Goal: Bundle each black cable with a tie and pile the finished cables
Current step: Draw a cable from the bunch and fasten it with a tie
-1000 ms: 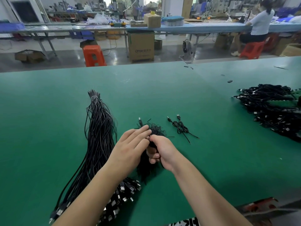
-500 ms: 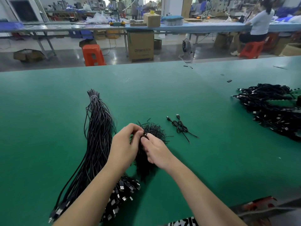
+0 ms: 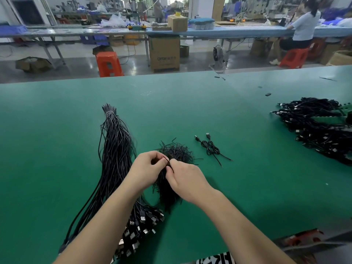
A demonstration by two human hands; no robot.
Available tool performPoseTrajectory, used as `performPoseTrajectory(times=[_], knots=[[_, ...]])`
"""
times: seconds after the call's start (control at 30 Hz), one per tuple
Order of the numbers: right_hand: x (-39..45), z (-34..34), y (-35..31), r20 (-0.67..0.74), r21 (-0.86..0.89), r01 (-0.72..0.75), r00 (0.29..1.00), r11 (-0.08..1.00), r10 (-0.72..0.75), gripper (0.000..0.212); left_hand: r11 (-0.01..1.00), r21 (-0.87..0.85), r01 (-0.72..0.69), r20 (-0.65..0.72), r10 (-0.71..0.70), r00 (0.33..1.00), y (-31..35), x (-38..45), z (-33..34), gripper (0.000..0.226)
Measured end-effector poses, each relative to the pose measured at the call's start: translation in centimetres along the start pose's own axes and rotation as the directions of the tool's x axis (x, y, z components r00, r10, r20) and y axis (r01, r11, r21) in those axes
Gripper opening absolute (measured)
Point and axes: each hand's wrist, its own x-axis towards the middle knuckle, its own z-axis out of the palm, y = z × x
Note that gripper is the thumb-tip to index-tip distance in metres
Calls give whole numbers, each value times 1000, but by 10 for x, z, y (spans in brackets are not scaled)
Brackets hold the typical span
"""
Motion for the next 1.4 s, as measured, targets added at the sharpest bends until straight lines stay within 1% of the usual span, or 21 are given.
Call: performPoseTrajectory(times=[0.1,0.17,0.27,0.4,0.53,0.57,0.7,0.8,0.9,1.0,1.1,1.13,1.2,1.27,1.3,1.37,1.4], knots=[[2,2,2,13,42,-42,999,998,42,21,997,-73,20,13,-19,1000,1,0,0,14],[3,3,3,34,52,-50,998,997,48,22,997,-73,11,8,-11,1000,-1,0,0,12],[3,3,7,54,-2,-19,998,1000,19,21,999,-42,1,-17,-2,1000,-4,2,-1,16],[1,3,10,34,-70,29,999,997,-27,20,999,-38,24,-18,-25,1000,-3,3,-1,20],[1,2,9,37,-139,71,997,988,-66,24,997,-24,73,-34,-74,997,1,4,-3,43],[1,2,9,38,-157,74,997,985,-69,25,998,2,62,-25,-62,998,1,4,-3,44],[1,5,9,38,-224,80,997,971,-74,27,979,202,-25,41,17,999,-1,1,-6,28],[1,6,9,25,-226,71,997,971,-67,26,963,265,-49,63,34,997,1,1,-7,15],[1,7,8,3,-238,61,998,969,-62,23,939,330,-98,71,79,994,3,-2,-6,11],[1,9,9,-30,-260,67,997,963,-77,25,871,460,-170,76,152,985,7,-3,-5,8],[3,12,7,-29,-284,68,996,956,-79,22,778,589,-220,75,218,973,10,-3,-1,14],[3,13,6,-21,-298,62,997,953,-71,20,732,642,-229,75,237,969,11,-3,1,15],[5,13,6,-18,-324,51,998,945,-60,14,603,761,-241,77,285,956,11,-5,5,17],[6,11,4,-23,-336,40,998,941,-51,9,478,841,-254,97,329,939,9,-7,9,10],[6,10,3,-31,-335,34,998,942,-47,8,438,858,-268,111,350,930,8,-8,11,4],[7,5,1,-58,-324,13,998,946,-34,10,412,863,-293,122,393,911,7,-8,13,6],[8,1,2,-87,-316,-2,996,949,-27,15,404,867,-291,124,389,913,6,-7,13,6]])
